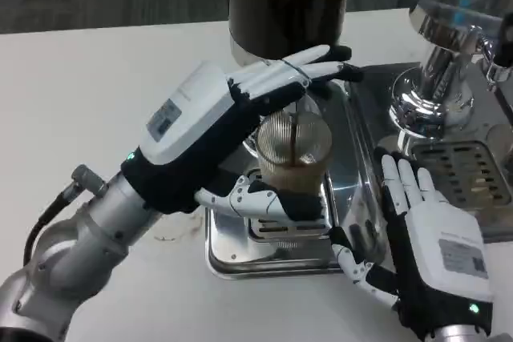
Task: Grasp the cup under the faucet to collect the drink, then remove the cup.
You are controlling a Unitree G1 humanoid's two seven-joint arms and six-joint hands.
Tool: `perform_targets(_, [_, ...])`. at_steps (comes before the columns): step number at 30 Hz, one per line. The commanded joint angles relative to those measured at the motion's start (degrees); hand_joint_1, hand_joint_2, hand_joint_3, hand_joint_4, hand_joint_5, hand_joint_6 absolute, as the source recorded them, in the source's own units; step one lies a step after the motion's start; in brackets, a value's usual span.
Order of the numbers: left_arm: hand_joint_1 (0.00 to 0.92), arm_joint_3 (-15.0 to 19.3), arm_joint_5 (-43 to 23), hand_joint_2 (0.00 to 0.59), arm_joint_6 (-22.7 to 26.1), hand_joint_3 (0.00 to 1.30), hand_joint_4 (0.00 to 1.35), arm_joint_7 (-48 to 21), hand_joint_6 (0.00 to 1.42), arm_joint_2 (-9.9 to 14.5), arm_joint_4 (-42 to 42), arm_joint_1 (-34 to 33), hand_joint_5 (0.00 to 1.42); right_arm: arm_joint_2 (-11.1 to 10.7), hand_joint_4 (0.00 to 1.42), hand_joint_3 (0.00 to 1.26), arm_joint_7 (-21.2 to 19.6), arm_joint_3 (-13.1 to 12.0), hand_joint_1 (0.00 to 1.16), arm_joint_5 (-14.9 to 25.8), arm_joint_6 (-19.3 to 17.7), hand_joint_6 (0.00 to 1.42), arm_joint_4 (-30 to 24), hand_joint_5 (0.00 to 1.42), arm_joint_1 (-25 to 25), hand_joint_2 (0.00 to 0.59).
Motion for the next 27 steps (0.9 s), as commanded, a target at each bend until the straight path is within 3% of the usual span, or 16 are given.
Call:
perform_targets(1, [0.000,-1.41,4.39,0.088,-0.64,0.26,0.14,1.42,0.32,1.74,-1.11,2.17,0.39,-0.12,0.00,0.00,0.27,-0.81,0.41,1.95,-1.02,0.12,-0.01,0.00,-0.80,0.348])
perform_targets(10, [0.000,-2.49,8.50,0.090,0.32,0.26,0.15,5.84,0.31,3.07,-2.94,3.20,0.40,-0.87,0.00,0.00,1.02,-1.45,0.47,5.78,-3.64,0.17,1.47,0.00,-3.29,0.310])
perform_targets(16, [0.000,-3.17,8.42,0.090,0.81,0.27,0.15,7.30,0.31,3.80,-3.39,3.20,0.40,-1.03,0.00,0.00,5.71,-5.11,0.54,20.17,-12.73,0.17,7.36,0.00,-7.65,0.253])
perform_targets(27, [0.000,-3.23,7.65,0.121,0.34,0.30,0.18,8.18,0.31,5.04,-3.01,2.75,0.40,-0.28,0.00,0.00,9.61,-7.02,0.63,30.07,-21.61,0.11,19.56,0.00,-15.82,0.201])
